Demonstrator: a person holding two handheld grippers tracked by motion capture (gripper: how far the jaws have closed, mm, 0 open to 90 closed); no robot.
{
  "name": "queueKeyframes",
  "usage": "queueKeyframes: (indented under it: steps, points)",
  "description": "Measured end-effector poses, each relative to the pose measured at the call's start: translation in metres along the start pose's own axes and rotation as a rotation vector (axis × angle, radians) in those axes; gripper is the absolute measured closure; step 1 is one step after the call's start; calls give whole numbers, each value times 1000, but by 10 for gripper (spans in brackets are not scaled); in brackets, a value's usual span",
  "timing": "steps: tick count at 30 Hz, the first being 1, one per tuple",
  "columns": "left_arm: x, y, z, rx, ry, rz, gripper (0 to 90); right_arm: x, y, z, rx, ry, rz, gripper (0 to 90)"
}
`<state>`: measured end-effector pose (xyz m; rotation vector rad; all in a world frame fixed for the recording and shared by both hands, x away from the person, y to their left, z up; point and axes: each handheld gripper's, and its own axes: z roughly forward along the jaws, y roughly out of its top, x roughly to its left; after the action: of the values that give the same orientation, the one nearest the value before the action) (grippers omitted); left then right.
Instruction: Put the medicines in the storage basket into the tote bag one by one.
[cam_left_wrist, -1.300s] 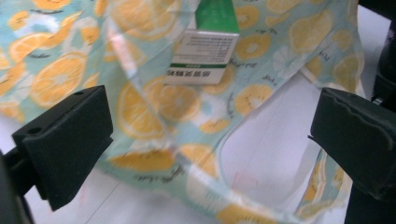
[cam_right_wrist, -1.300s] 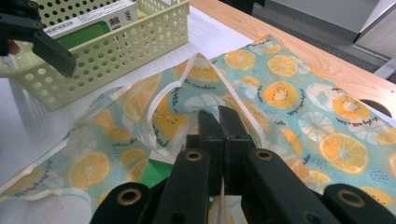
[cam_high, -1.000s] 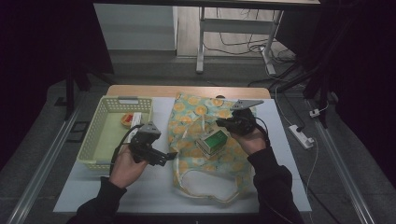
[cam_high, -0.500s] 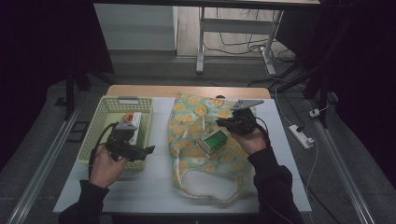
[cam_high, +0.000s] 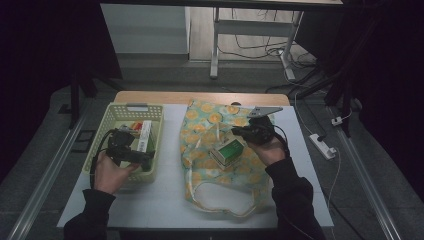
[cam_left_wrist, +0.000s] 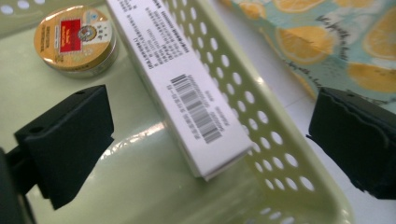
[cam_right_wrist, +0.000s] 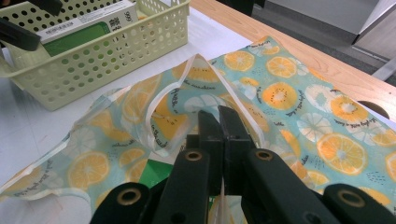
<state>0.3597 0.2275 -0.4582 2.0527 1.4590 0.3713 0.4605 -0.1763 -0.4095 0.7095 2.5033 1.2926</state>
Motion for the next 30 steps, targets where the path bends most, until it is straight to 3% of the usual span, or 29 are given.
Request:
queueKeyframes:
  steps: [4, 10, 14, 19, 24, 30]
  points:
    - [-1, 3, 6, 37, 44, -26, 50, 0, 0, 0, -1, 0, 2, 894]
    - [-4, 5, 9, 78, 55, -63, 193, 0, 0, -1, -4, 1, 1, 894]
    - [-5, 4, 11, 83, 37, -97, 314, -1, 0, 0, -4, 9, 3, 894]
    - [-7, 5, 11, 92, 51, -131, 423, -1, -1, 1, -2, 14, 5, 894]
    - [-9, 6, 12, 100, 43, -153, 494, -1, 0, -2, -12, 14, 1, 894]
    - [-10, 6, 11, 107, 81, -156, 561, -2, 0, -3, -13, 13, 4, 894]
